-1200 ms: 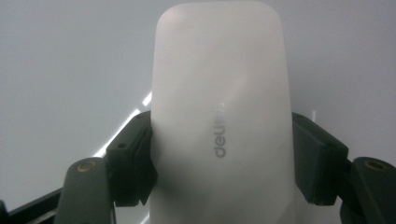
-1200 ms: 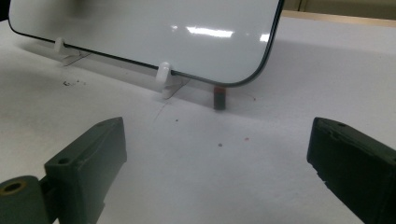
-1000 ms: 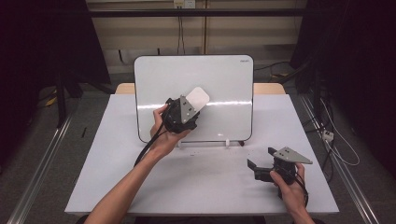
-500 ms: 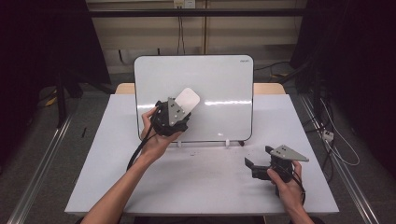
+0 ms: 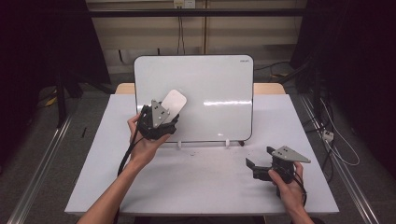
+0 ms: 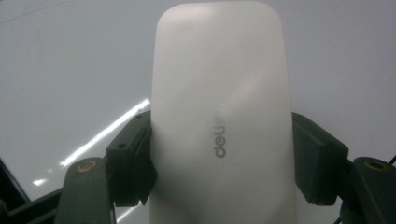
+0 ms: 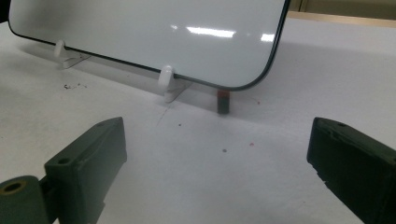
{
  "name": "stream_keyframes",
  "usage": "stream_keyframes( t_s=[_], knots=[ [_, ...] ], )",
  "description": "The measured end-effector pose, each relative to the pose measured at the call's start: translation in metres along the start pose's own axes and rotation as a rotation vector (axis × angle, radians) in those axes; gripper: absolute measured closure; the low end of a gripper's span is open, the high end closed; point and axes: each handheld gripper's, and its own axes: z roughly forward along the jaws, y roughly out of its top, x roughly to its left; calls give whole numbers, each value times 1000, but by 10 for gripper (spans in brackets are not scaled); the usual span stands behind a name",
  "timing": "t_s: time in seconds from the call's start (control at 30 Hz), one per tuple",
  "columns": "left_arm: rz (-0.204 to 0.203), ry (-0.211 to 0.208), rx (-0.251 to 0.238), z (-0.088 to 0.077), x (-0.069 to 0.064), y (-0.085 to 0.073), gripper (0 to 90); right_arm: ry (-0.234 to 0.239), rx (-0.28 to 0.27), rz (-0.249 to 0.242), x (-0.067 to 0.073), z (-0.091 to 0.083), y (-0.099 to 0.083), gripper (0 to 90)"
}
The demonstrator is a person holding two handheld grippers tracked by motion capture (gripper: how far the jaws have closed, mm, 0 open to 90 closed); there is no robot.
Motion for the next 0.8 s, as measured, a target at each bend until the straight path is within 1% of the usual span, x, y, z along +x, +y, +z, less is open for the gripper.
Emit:
stream_keyframes(
  t_s=[0.07, 0.17, 0.27, 0.3, 0.33, 0.4, 0.43, 0.5, 0.53, 0.63, 0.67, 0.8],
  knots=[
    [3, 4, 2, -2, 2, 0, 312, -1, 2, -3, -1, 0, 0, 46],
    [-10, 12, -1, -6, 4, -1, 312, -1, -1, -4, -3, -1, -1, 45],
    [-27, 3, -10, -11, 7, -2, 311, -5, -6, 10, -4, -2, 0, 46],
    [-33, 1, -8, -13, 7, -3, 312, -6, -4, 3, -4, -1, 0, 46],
    [-35, 3, -10, -16, 6, -4, 311, -5, -4, 7, -4, -1, 1, 46],
    [-31, -6, -15, -21, 8, -5, 311, -4, -5, 4, -2, 1, 2, 46],
    [-35, -4, -16, -23, 9, -5, 312, -1, -3, -2, -1, 2, 2, 46],
    [-32, 3, -18, -27, 12, -7, 312, -1, 0, 2, -1, 3, 2, 46],
    [-40, 2, -17, -29, 13, -8, 312, -1, 0, 6, -1, 3, 2, 46],
    [-40, 16, -15, -34, 17, -13, 311, 0, 0, 8, -1, 5, 2, 47],
    [-39, 14, -14, -35, 19, -15, 311, -2, 3, 8, -1, 5, 2, 47],
    [-56, 25, -21, -41, 25, -21, 312, 3, 3, -1, 0, 4, 2, 47]
  ],
)
